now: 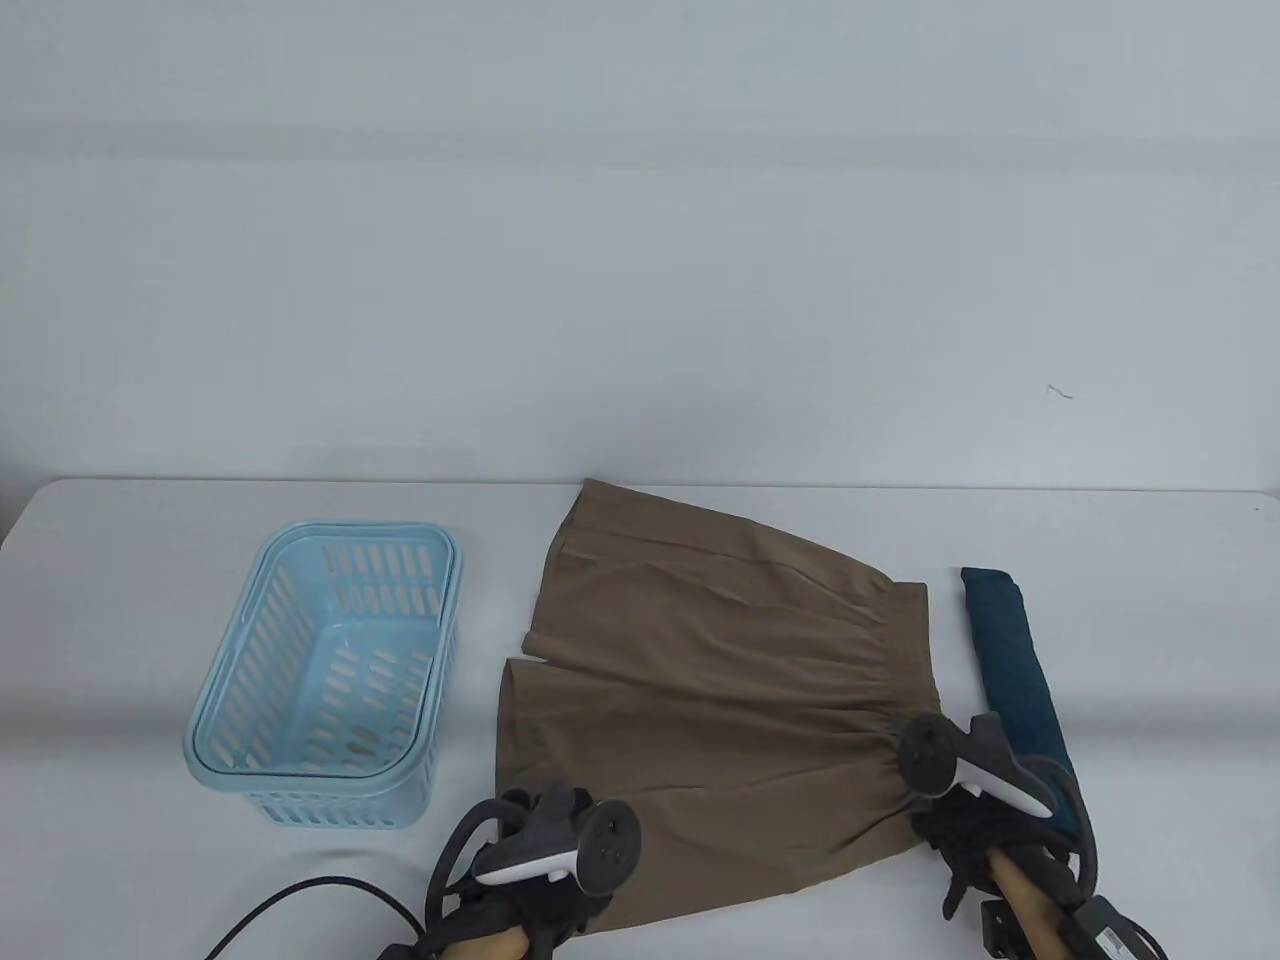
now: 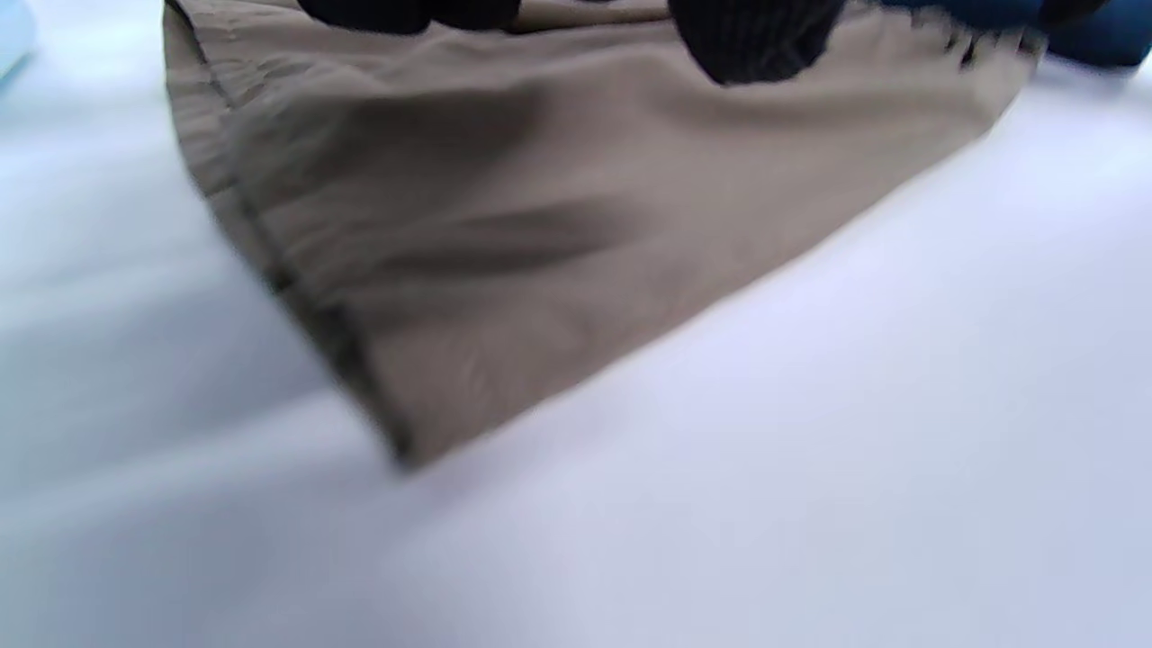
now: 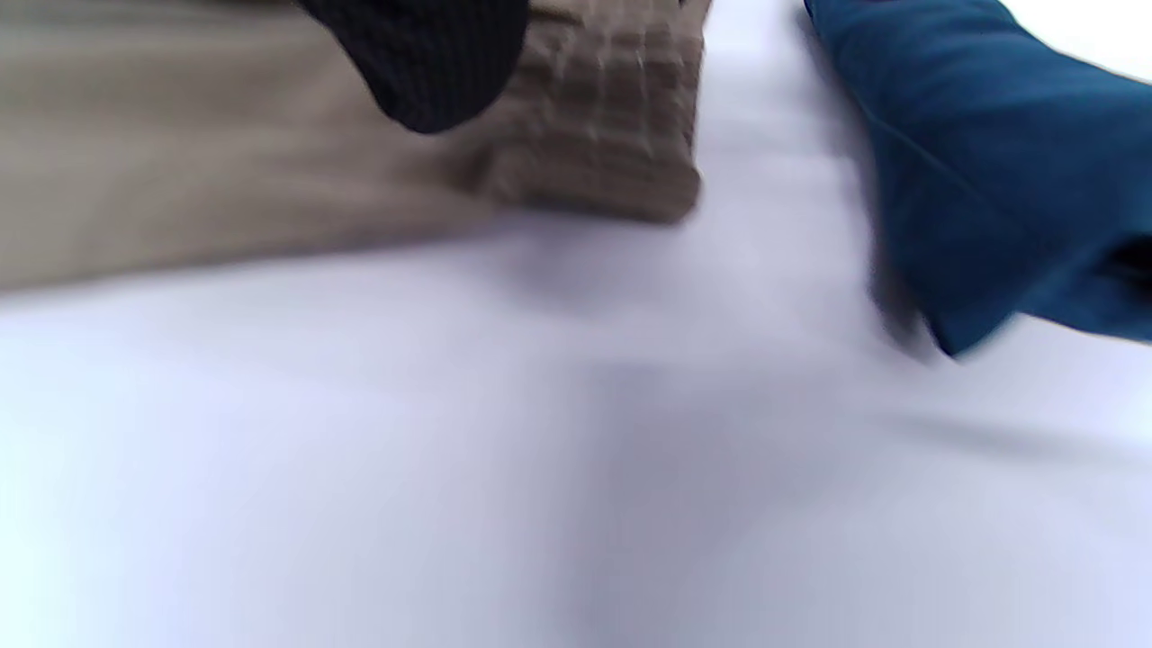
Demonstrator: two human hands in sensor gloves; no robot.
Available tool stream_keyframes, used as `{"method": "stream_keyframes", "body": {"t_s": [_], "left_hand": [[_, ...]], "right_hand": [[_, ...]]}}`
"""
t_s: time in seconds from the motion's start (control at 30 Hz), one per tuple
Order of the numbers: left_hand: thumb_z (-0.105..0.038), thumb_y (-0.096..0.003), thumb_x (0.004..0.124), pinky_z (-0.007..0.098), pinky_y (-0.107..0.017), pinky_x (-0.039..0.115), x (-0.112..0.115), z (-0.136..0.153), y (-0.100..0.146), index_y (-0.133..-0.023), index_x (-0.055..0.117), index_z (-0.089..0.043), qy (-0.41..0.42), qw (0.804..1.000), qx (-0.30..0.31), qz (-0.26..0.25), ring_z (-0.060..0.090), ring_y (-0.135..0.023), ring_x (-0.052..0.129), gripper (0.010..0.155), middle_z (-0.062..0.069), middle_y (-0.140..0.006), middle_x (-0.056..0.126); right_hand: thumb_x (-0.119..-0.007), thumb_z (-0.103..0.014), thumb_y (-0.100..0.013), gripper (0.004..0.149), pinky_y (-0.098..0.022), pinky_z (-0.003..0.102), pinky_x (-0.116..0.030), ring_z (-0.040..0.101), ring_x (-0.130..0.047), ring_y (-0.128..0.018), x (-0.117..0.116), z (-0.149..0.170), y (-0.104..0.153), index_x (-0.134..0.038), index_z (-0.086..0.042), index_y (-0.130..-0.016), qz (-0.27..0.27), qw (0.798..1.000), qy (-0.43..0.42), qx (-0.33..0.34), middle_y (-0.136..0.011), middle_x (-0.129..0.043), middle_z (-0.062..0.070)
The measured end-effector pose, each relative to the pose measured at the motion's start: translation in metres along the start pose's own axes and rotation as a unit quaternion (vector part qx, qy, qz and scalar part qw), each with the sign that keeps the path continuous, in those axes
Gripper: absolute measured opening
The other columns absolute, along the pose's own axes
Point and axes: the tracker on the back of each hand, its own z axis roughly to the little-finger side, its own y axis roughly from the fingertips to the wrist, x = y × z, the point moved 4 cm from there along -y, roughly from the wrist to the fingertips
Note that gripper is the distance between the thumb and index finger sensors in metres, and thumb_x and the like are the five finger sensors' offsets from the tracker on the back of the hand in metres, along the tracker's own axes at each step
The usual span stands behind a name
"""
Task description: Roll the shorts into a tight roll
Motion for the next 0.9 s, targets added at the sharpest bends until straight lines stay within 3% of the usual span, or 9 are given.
{"method": "stream_keyframes", "body": {"t_s": [0.1,0.17,0.27,0.33,0.47,0.57,0.9], "left_hand": [[-0.049,-0.0495,0.066,0.076,-0.066,0.029,0.018,0.001,-0.001,-0.108,0.012,-0.002,-0.025,0.999,-0.005,0.033,0.061,-0.102,0.033,0.093,0.037,-0.112,0.020],[-0.050,-0.0486,0.068,0.076,-0.066,0.028,0.026,0.004,-0.003,-0.107,0.009,0.001,-0.030,0.998,-0.013,0.055,0.061,-0.102,0.031,0.098,0.038,-0.111,0.018],[-0.048,-0.0488,0.069,0.076,-0.066,0.030,0.033,0.007,-0.006,-0.107,0.011,0.001,-0.051,0.996,-0.029,0.074,0.061,-0.102,0.034,0.096,0.037,-0.112,0.020],[-0.046,-0.0494,0.065,0.075,-0.066,0.034,0.039,0.007,-0.007,-0.108,0.018,-0.001,-0.056,0.994,-0.027,0.094,0.060,-0.102,0.037,0.088,0.036,-0.111,0.023],[-0.038,-0.0527,0.064,0.073,-0.068,0.043,0.032,0.003,-0.008,-0.108,0.032,-0.004,-0.078,0.995,-0.040,0.043,0.057,-0.101,0.050,0.073,0.032,-0.111,0.037],[-0.037,-0.0539,0.061,0.072,-0.068,0.044,0.033,0.002,-0.007,-0.108,0.032,-0.004,-0.093,0.994,-0.038,0.036,0.056,-0.100,0.053,0.070,0.032,-0.111,0.040],[-0.031,-0.0549,0.060,0.067,-0.069,0.053,0.012,0.018,0.000,-0.104,0.059,-0.015,-0.010,1.000,-0.023,-0.018,0.046,-0.098,0.071,0.052,0.021,-0.109,0.062]], "right_hand": [[-0.070,-0.031,-0.051,0.082,-0.073,0.064,-0.031,0.041,-0.015,-0.104,-0.011,0.001,-0.003,-0.008,-0.019,-0.104,-0.018,1.000,0.004,-0.010,-0.112,-0.006,0.012],[-0.070,-0.030,-0.051,0.079,-0.073,0.063,-0.033,0.039,-0.017,-0.105,-0.015,0.002,-0.006,-0.012,-0.021,-0.104,-0.003,1.000,-0.006,-0.009,-0.113,-0.009,0.010],[-0.069,-0.029,-0.050,0.072,-0.072,0.062,-0.037,0.038,-0.027,-0.105,-0.018,0.003,-0.009,-0.022,-0.021,-0.105,0.019,1.000,-0.023,-0.006,-0.113,-0.018,0.010],[-0.069,-0.030,-0.051,0.071,-0.073,0.062,-0.038,0.038,-0.029,-0.105,-0.017,0.004,-0.007,-0.024,-0.022,-0.105,0.020,0.999,-0.031,-0.015,-0.113,-0.020,0.009],[-0.068,-0.028,-0.051,0.065,-0.072,0.061,-0.042,0.037,-0.036,-0.105,-0.014,0.003,-0.008,-0.031,-0.022,-0.104,0.061,0.998,-0.021,-0.023,-0.113,-0.028,0.008],[-0.066,-0.024,-0.051,0.060,-0.072,0.062,-0.043,0.037,-0.041,-0.104,-0.013,0.001,-0.007,-0.036,-0.022,-0.103,0.084,0.996,-0.011,-0.027,-0.112,-0.034,0.008],[-0.066,-0.023,-0.050,0.048,-0.071,0.062,-0.047,0.034,-0.059,-0.101,-0.002,0.002,0.000,-0.059,-0.024,-0.098,0.187,0.982,-0.015,-0.028,-0.108,-0.060,0.006]]}}
